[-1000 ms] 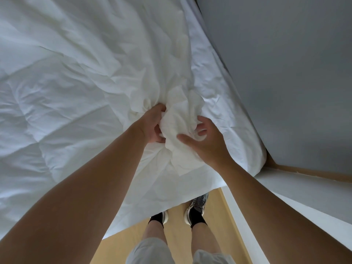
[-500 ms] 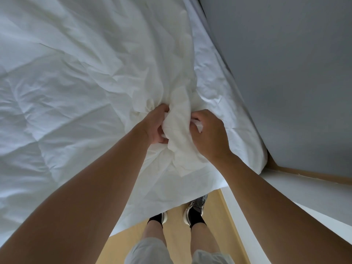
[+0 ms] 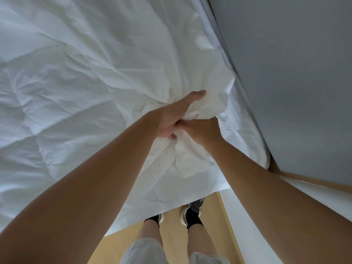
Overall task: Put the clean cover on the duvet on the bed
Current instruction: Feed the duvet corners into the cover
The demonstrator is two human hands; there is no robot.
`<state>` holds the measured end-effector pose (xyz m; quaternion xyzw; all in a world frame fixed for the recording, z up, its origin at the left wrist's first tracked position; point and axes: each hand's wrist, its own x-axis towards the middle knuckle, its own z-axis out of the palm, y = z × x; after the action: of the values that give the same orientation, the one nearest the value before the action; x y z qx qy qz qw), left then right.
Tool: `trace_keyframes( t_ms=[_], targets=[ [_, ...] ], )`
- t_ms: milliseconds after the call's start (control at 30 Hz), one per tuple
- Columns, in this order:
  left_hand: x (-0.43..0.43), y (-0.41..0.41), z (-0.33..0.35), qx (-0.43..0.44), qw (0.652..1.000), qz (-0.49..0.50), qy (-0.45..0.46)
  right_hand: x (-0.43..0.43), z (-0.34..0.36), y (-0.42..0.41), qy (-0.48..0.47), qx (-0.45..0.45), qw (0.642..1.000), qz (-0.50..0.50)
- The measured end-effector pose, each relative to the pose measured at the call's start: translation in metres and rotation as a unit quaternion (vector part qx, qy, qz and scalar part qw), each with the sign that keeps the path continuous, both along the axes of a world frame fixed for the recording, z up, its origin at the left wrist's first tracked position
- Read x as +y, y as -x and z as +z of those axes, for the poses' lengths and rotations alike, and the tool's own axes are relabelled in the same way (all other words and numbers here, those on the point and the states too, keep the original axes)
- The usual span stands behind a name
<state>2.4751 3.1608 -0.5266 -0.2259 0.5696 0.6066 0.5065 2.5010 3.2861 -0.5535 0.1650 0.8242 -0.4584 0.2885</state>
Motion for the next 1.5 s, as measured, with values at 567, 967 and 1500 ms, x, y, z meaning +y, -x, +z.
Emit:
trace_keyframes(
  t_ms=[567, 967, 1500],
  targets=[
    [-0.039, -0.031, -0.03, 0.409, 0.782, -0.304, 0.359, 0.059, 0.004, 0.034, 0.225, -0.203, 0.951, -0.059],
    [-0.085, -0.022, -0.002, 0.511, 0.651, -0.393, 0.401, 0.075, 0.005, 0.067, 0.361, -0.283, 0.885, 0.084],
    [-0.055, 0.0, 0.024, 0.48, 0.825, -0.165, 0.248, 0.079, 0.034, 0.093, 0.364, -0.277, 0.882, 0.114]
  ],
)
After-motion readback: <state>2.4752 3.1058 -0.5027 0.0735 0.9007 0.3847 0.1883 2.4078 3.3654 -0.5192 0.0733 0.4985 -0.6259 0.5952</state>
